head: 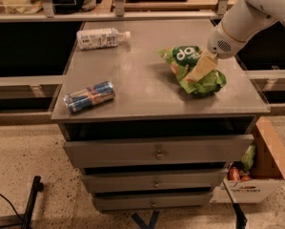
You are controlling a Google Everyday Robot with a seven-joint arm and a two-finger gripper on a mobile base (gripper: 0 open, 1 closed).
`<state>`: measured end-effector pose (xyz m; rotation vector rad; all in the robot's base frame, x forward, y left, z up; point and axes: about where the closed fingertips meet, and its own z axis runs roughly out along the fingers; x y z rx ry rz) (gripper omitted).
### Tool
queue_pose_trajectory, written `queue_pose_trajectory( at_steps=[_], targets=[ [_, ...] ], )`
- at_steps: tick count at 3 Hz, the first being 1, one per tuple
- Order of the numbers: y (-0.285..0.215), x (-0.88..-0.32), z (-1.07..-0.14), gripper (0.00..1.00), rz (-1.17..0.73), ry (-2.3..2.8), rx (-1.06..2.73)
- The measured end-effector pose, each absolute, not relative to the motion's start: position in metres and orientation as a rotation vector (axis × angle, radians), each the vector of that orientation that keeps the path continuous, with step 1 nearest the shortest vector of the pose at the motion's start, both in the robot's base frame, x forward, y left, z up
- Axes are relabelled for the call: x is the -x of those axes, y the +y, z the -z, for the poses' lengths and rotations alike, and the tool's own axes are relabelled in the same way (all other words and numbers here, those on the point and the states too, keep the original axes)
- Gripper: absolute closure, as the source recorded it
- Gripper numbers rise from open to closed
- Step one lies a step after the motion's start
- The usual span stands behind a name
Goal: Pick green rice chip bag
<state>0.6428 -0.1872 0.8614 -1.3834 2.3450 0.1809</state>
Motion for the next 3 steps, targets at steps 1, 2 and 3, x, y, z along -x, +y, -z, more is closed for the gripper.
queue_pose_trajectory(
  at_steps=[1,2,3],
  targets=[
    [-0.1892,-0.6423,-0.8606,1.00,-0.164,2.349,1.401],
    [-0.1906,-0.6411,-0.8566,1.00,-0.159,2.359,1.416],
    [-0.1906,-0.6411,-0.8582,0.90,-0.160,2.359,1.416]
  ],
)
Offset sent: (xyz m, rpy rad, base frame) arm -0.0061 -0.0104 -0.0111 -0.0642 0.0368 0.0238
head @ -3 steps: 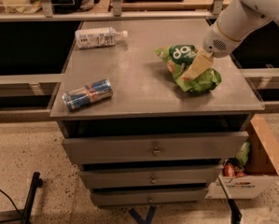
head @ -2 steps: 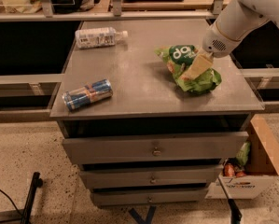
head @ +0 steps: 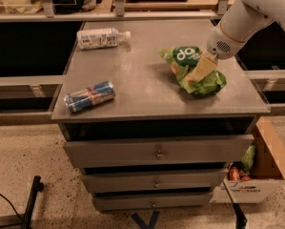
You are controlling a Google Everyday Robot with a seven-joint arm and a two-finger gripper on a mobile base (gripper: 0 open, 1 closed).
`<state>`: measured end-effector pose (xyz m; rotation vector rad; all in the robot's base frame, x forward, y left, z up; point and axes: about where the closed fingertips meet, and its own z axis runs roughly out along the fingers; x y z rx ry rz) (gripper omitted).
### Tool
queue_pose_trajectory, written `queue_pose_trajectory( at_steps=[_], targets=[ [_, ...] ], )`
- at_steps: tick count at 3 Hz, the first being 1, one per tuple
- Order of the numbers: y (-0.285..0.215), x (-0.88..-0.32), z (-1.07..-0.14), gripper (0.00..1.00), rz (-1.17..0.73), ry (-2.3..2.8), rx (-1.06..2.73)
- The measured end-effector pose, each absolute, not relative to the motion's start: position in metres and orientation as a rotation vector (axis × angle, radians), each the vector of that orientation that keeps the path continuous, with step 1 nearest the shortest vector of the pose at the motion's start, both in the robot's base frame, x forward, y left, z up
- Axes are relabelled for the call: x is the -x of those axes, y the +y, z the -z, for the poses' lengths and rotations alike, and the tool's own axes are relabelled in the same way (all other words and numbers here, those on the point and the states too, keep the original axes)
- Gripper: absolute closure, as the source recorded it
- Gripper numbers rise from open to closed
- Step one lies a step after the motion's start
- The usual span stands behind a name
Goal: Pick green rice chip bag
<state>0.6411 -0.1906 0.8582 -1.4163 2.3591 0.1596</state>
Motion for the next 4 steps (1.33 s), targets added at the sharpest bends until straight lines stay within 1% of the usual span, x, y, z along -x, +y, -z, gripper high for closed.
queue_pose_trajectory(
  at_steps=[1,2,3,4],
  targets=[
    [-0.191,-0.641,-0.858,0.72,-0.160,2.359,1.417],
    [-0.191,-0.641,-0.857,0.50,-0.170,2.372,1.424],
    [-0.192,-0.641,-0.857,0.25,-0.170,2.372,1.425],
    [-0.193,-0.640,-0.848,0.14,-0.189,2.409,1.447]
  ],
)
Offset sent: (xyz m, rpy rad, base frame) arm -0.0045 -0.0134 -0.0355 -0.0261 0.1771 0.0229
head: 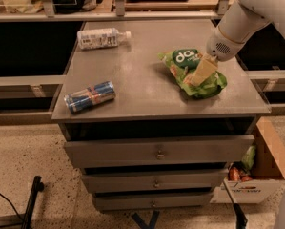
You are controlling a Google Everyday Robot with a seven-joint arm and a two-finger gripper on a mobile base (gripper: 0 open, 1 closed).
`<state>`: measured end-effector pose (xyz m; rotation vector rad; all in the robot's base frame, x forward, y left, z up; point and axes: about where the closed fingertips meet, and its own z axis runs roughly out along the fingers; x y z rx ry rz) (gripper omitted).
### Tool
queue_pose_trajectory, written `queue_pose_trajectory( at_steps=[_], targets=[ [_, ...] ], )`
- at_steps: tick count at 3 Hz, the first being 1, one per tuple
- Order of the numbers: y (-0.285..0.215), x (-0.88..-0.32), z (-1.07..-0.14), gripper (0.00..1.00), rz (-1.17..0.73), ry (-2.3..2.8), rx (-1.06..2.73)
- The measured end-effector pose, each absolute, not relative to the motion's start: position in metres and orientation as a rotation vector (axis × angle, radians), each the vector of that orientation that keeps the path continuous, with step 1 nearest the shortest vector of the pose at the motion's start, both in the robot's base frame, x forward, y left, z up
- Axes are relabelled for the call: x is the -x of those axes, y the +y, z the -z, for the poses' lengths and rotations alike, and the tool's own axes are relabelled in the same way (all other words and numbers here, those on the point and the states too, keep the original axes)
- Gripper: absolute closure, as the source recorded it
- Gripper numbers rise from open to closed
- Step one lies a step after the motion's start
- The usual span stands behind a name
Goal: Pick green rice chip bag
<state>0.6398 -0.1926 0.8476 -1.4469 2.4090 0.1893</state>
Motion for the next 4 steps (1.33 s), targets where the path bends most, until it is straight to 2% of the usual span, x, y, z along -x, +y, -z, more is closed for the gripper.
queue_pose_trajectory(
  at_steps=[2,3,4],
  targets=[
    [-0.194,-0.638,-0.835,0.19,-0.214,2.454,1.479],
    [-0.195,-0.636,-0.822,0.25,-0.235,2.491,1.502],
    [-0.196,-0.635,-0.817,0.42,-0.249,2.503,1.509]
  ],
)
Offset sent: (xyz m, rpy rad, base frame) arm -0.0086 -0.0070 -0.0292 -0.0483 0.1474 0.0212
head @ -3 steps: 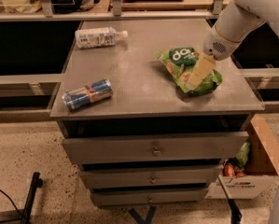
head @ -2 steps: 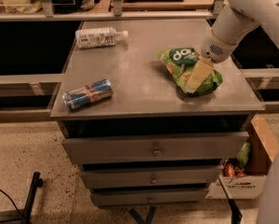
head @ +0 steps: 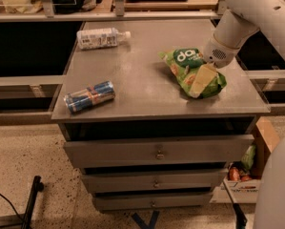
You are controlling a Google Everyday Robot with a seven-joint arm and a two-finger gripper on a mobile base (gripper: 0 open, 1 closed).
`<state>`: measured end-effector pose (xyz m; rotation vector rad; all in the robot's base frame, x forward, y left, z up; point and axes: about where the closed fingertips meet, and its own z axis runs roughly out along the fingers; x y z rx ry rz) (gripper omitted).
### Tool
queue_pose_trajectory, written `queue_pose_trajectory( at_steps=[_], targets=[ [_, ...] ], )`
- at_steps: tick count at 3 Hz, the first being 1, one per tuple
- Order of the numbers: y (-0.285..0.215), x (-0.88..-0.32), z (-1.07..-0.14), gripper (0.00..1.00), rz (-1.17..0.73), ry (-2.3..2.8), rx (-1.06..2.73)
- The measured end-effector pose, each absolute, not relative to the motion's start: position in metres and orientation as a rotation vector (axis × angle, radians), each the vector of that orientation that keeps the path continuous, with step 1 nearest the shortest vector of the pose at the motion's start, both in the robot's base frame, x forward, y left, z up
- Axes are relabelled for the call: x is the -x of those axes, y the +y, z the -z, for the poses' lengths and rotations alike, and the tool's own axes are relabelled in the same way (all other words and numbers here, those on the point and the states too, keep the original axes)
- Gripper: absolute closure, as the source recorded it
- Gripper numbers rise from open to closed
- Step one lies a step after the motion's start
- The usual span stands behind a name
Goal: Pick green rice chip bag
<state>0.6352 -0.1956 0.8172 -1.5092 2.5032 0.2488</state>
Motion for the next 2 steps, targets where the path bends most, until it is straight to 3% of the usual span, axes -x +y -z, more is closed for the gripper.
queue_pose_trajectory(
  at_steps=[2],
  targets=[
    [-0.1956,-0.6352,-0.8176,0.89,-0.250,2.503,1.509]
  ],
)
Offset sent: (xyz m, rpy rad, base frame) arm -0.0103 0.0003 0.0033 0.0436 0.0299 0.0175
